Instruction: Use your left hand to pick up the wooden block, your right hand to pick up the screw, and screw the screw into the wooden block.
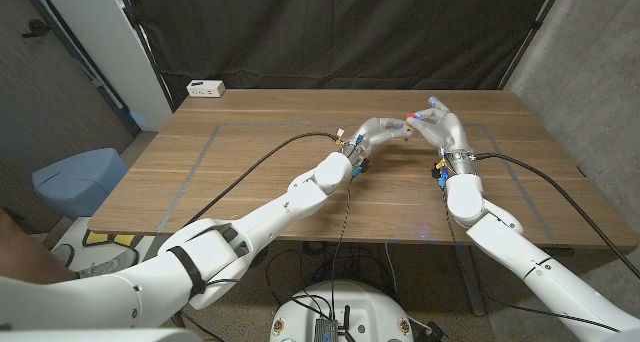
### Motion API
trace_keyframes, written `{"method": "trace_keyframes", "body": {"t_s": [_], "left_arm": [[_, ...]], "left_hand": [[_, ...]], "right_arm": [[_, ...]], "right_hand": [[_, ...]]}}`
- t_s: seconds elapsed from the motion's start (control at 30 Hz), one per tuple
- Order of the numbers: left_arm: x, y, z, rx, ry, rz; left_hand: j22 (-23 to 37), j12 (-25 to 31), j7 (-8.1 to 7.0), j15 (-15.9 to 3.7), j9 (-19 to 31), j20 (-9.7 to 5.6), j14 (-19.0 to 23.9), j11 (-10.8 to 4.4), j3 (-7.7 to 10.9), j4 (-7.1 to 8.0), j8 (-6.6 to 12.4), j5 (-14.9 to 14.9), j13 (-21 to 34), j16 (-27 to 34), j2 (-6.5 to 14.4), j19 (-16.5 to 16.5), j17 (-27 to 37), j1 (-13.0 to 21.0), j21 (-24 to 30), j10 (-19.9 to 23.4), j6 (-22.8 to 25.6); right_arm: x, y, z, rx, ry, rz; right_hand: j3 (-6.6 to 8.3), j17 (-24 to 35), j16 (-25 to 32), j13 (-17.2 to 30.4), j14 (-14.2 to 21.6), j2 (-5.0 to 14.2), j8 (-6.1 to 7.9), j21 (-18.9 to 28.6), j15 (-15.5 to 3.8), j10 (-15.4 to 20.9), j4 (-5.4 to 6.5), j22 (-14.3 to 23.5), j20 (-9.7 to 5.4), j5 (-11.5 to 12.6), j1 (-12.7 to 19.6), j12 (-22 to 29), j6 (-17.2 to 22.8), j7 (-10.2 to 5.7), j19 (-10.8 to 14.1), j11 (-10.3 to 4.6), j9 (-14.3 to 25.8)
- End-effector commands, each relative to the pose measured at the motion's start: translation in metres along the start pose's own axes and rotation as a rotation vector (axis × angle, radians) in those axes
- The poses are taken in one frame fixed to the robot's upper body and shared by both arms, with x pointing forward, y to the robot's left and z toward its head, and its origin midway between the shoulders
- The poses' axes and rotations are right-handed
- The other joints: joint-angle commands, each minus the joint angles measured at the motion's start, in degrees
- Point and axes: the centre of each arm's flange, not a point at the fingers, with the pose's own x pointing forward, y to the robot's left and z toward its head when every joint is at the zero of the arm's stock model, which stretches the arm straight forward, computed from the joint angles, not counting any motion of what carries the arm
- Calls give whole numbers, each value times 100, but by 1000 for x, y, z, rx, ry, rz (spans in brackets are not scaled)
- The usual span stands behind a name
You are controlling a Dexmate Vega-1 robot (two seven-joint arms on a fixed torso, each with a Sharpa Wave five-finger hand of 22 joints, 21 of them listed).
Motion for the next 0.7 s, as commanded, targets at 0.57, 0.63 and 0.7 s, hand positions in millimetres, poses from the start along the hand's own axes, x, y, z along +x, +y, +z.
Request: {"method": "trace_keyframes", "body": {"t_s": [0.57, 0.63, 0.7], "left_arm": [[1, 0, -1, -2, 5, -4], [2, 0, -1, 0, 5, -4], [2, 0, -1, 0, 6, -3]], "left_hand": [[21, 6, 157, -540, 15, 14, 67, 16, 16, 40, 14, 29, 22, 6, 254, 45, 0, 193, 12, 38, 300], [21, 5, 156, -539, 15, 13, 69, 16, 16, 40, 12, 29, 23, 6, 254, 47, -1, 193, 12, 37, 295], [21, 4, 157, -545, 15, 11, 67, 16, 16, 38, 12, 29, 24, 5, 254, 46, -1, 195, 12, 36, 298]], "right_arm": [[-2, -1, -3, 1, 14, 10], [-2, -1, -3, 1, 13, 13], [-2, 0, -3, 4, 15, 12]], "right_hand": [[-73, 28, -38, 30, -53, -35, -73, -10, -194, -89, 19, 12, -221, 8, -94, -10, -149, -15, -55, 8, -64], [-81, 30, -40, 30, -63, -42, -81, -9, -194, -100, 25, 13, -221, 7, -114, -12, -162, -10, -55, 28, -72], [-84, 31, -40, 30, -66, -43, -87, -11, -182, -108, 30, 13, -219, 7, -127, -13, -173, -6, -64, 27, -77]]}}
